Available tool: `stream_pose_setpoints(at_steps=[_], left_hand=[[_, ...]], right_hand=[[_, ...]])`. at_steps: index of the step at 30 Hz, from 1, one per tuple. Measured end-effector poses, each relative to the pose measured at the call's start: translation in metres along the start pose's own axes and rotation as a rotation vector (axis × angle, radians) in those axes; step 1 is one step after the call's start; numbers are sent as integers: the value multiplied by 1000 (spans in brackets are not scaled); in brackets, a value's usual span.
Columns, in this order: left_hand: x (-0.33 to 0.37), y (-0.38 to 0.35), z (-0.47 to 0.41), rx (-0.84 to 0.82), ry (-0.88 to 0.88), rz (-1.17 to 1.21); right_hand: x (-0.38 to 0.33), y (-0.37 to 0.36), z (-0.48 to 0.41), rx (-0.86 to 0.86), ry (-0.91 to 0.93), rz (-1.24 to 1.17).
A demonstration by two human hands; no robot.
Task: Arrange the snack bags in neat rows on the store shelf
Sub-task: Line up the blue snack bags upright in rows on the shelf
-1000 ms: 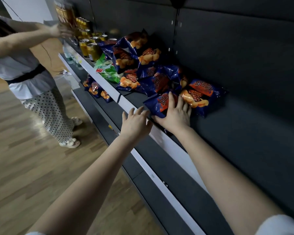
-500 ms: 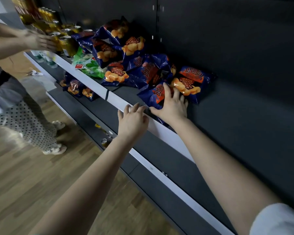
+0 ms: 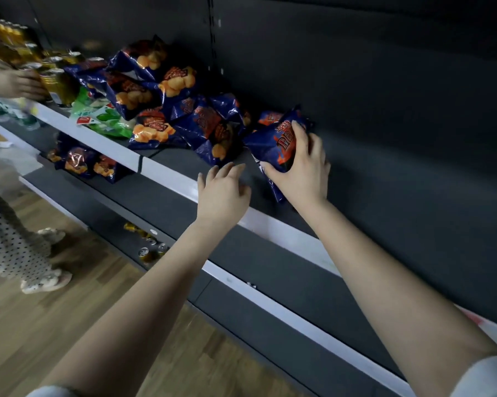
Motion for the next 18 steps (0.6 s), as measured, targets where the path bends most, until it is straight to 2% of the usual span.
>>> stream_pose_setpoints(at_steps=[9,18], left_hand=[[121,-41,18,-114,-215,100],[254,-94,56,-295,-483,122]], right_hand=[[98,105,26,114,-123,176],[202,221,80,215,-405,406]])
Point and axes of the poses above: each hand's wrist, its own z-axis away from the middle knuckle, its own y-axis out of the back of the hand, x = y × z, the point moved 2 cm from there along -z, towards the middle knuckle, and after that the axes turned 5 degrees about x, right-handed, at the moved point
